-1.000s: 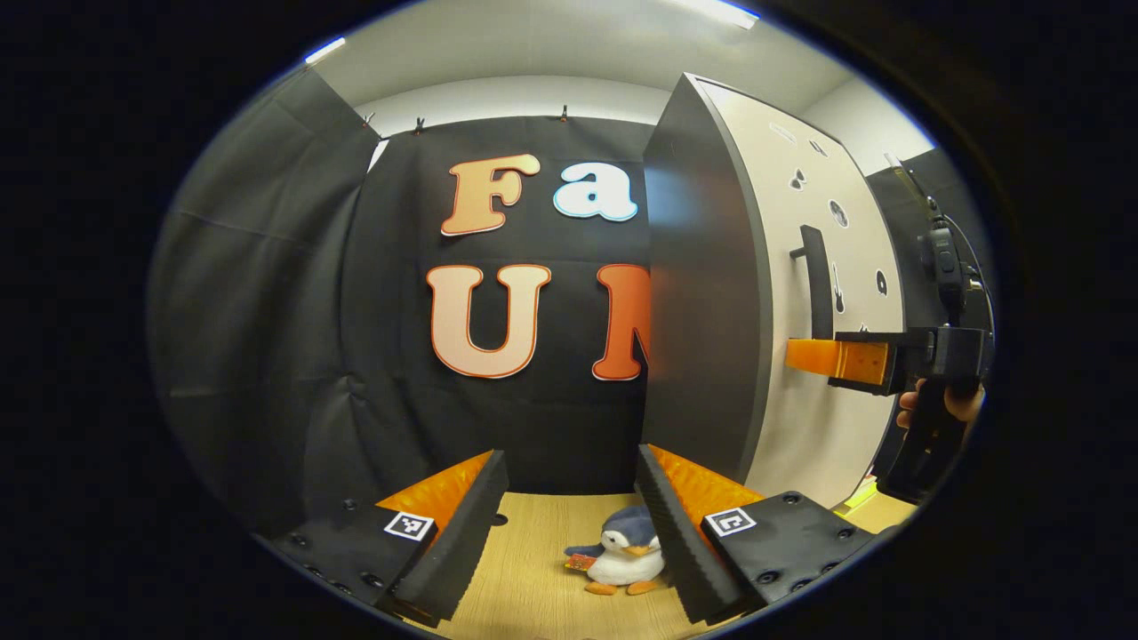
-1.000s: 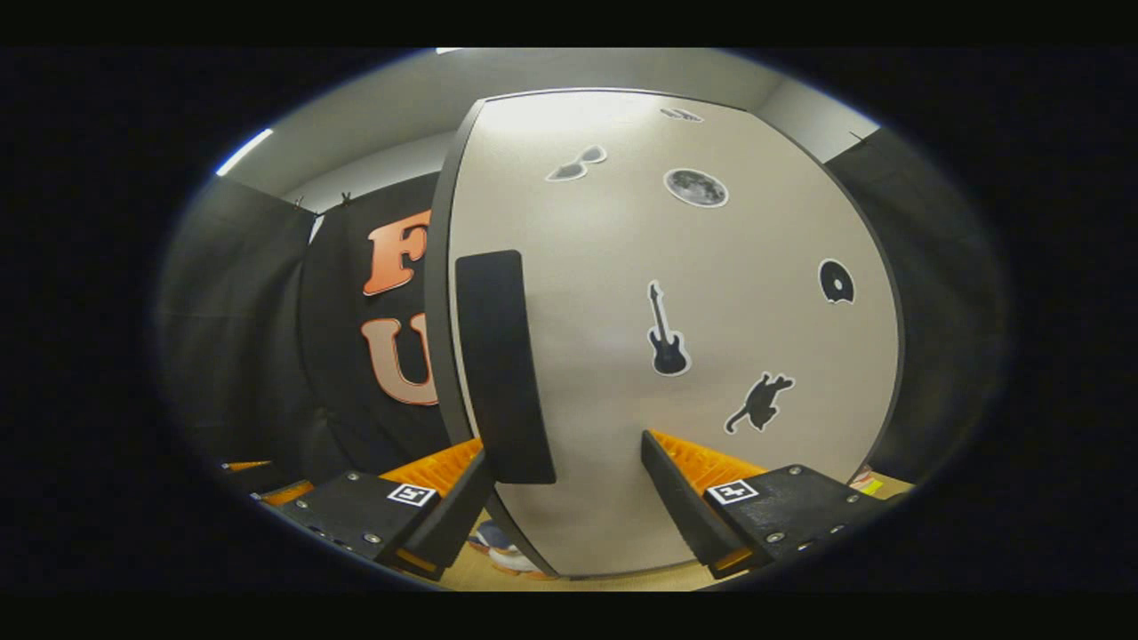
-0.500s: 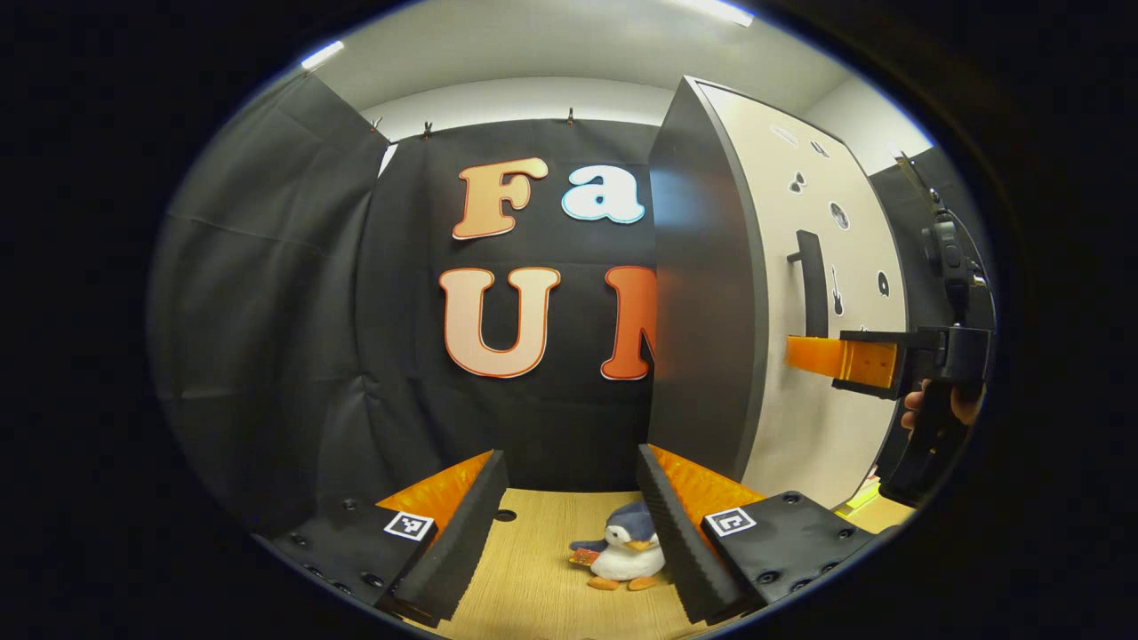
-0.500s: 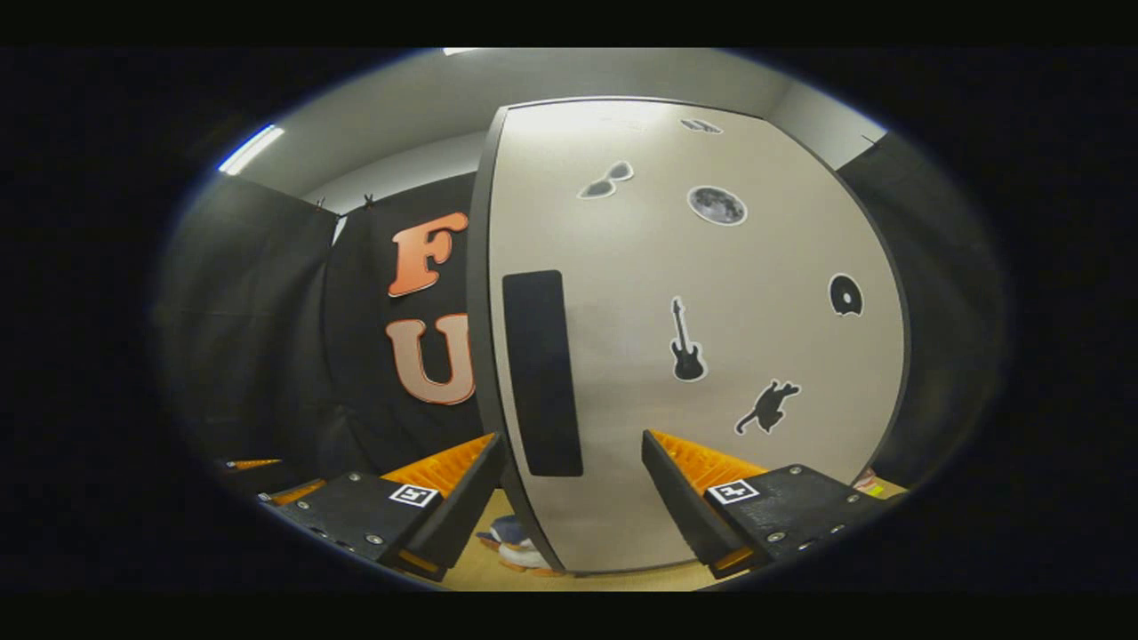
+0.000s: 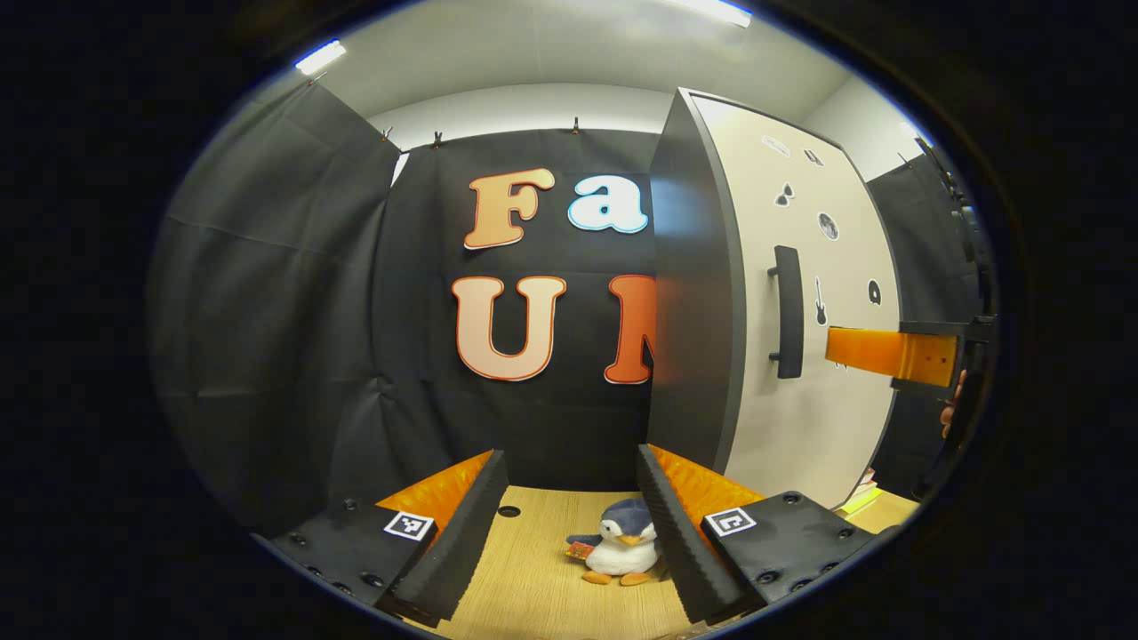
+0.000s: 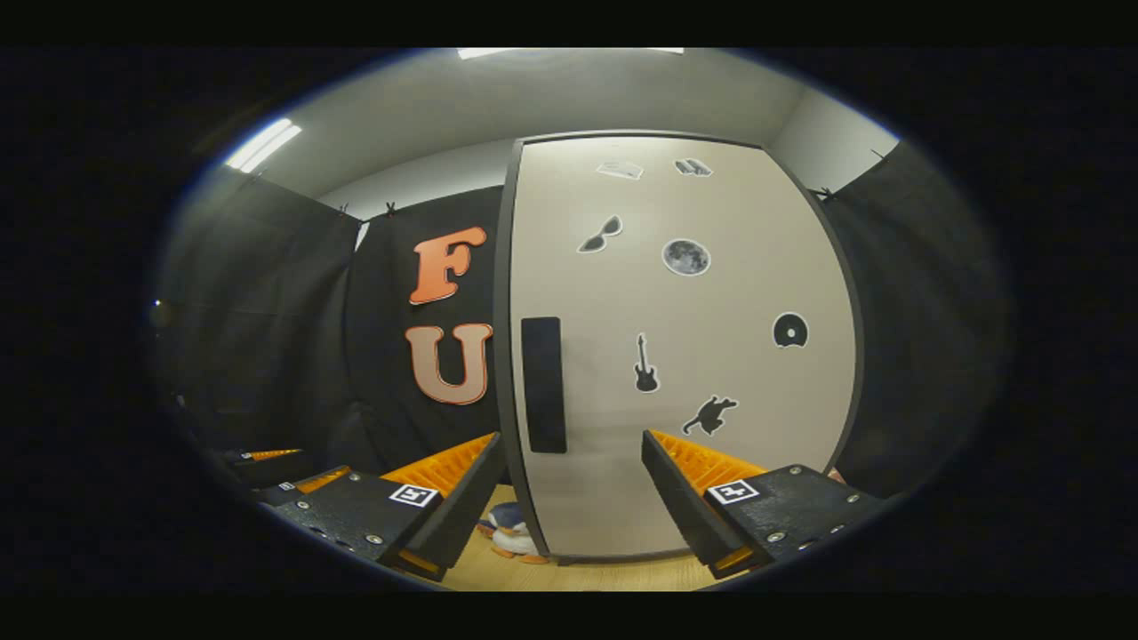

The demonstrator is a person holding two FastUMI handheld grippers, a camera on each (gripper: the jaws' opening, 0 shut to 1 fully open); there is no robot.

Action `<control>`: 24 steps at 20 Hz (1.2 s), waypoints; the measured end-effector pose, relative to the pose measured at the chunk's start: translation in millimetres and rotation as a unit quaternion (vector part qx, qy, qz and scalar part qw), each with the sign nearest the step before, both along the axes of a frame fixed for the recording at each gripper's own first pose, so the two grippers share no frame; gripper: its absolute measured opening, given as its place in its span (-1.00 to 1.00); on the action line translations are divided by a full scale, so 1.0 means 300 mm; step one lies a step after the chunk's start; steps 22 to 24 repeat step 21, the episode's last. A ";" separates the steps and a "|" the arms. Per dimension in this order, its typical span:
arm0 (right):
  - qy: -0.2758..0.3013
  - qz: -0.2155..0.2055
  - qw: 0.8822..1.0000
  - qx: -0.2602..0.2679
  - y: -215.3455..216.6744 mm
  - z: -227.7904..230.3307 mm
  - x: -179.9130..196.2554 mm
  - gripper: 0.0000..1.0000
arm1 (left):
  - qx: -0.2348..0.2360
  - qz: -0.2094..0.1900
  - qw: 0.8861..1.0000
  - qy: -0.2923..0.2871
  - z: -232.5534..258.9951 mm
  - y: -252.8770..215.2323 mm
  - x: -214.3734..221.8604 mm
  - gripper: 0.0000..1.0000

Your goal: Open the cabinet door with the right hand, grasp the bottle in the cabinet with the left hand and place it on the coaster, then close the cabinet door with the right hand.

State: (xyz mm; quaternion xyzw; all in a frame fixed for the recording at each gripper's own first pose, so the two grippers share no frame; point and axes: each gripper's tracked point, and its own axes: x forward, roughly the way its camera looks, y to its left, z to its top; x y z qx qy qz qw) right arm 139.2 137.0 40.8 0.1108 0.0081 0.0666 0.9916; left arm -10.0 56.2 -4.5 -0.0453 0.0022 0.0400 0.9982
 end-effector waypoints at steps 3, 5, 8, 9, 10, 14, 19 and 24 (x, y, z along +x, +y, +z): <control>-0.004 -0.008 1.000 -0.016 -0.067 0.003 -0.084 0.88 | 0.003 0.008 1.000 -0.002 0.011 -0.028 -0.042 0.90; -0.003 -0.012 0.999 -0.031 -0.110 -0.004 -0.133 0.88 | 0.002 0.016 1.000 -0.004 0.019 -0.043 -0.076 0.90; 0.002 -0.011 0.999 -0.040 -0.161 -0.023 -0.209 0.89 | -0.001 0.022 1.000 -0.003 0.023 -0.085 -0.136 0.90; 0.004 -0.009 0.999 -0.039 -0.173 -0.030 -0.232 0.89 | 0.001 0.026 1.000 -0.002 0.026 -0.094 -0.154 0.90; 0.007 -0.006 0.999 -0.038 -0.186 -0.038 -0.255 0.89 | 0.002 0.030 1.000 -0.002 0.028 -0.101 -0.173 0.90; 0.012 -0.004 0.999 -0.041 -0.225 -0.067 -0.327 0.89 | 0.005 0.040 0.999 -0.002 0.032 -0.129 -0.250 0.90; 0.007 -0.003 0.999 -0.038 -0.221 -0.079 -0.400 0.89 | 0.016 0.033 0.999 -0.009 0.054 -0.147 -0.310 0.90; 0.001 -0.007 0.999 -0.040 -0.218 -0.066 -0.418 0.89 | 0.021 0.029 0.999 -0.016 0.075 -0.144 -0.310 0.90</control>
